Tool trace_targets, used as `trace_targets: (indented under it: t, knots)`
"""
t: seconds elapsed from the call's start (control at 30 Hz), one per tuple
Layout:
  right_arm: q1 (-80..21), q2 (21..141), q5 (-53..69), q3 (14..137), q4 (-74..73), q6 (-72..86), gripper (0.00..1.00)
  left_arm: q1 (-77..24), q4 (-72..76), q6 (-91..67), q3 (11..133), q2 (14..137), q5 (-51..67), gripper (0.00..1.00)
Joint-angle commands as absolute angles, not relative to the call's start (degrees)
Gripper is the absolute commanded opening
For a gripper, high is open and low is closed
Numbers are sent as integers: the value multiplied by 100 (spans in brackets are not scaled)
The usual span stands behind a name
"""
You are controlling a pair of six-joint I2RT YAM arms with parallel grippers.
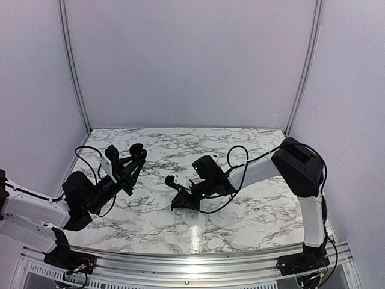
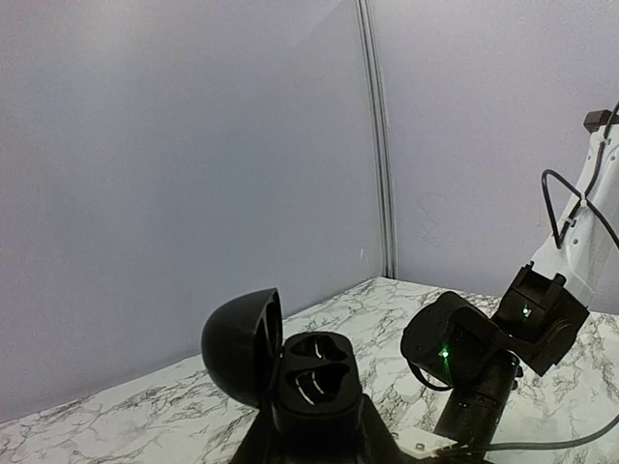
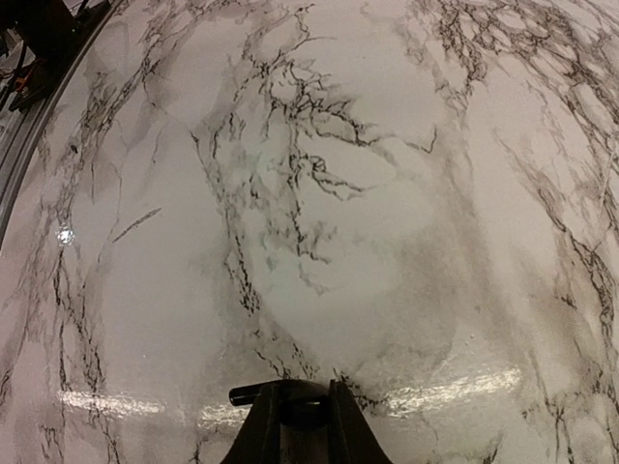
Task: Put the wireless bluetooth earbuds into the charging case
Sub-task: Pick up the right earbud from the center of the board, then insert the right earbud into the right side groove of the charging case.
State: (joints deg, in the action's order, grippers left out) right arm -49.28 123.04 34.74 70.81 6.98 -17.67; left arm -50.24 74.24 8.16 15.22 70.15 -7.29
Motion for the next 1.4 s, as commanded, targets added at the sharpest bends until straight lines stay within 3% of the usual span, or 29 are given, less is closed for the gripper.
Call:
trace_targets:
  t: [0.0, 0.43, 0.77, 1.03, 1.37]
  knots:
    - [-5013, 12115, 3306, 6897, 340, -1766, 10, -4994, 7436, 864, 1582, 6972, -667, 6]
    - [-5112, 9842, 2325, 6447, 763, -1996, 7, -4845, 7411, 612, 1579, 6865, -39, 6]
    - [-5720, 8419, 1148, 6492, 818, -2668, 8, -4559, 6940, 44, 1973, 6955, 2520, 5]
    - [-6422, 7811, 302, 6417, 806, -3251, 8, -4415, 6903, -855, 2414, 7414, 4139, 5]
    - [-7197, 7760, -894, 6348, 653, -4093, 8, -4396, 6919, -1495, 2811, 7688, 4839, 4]
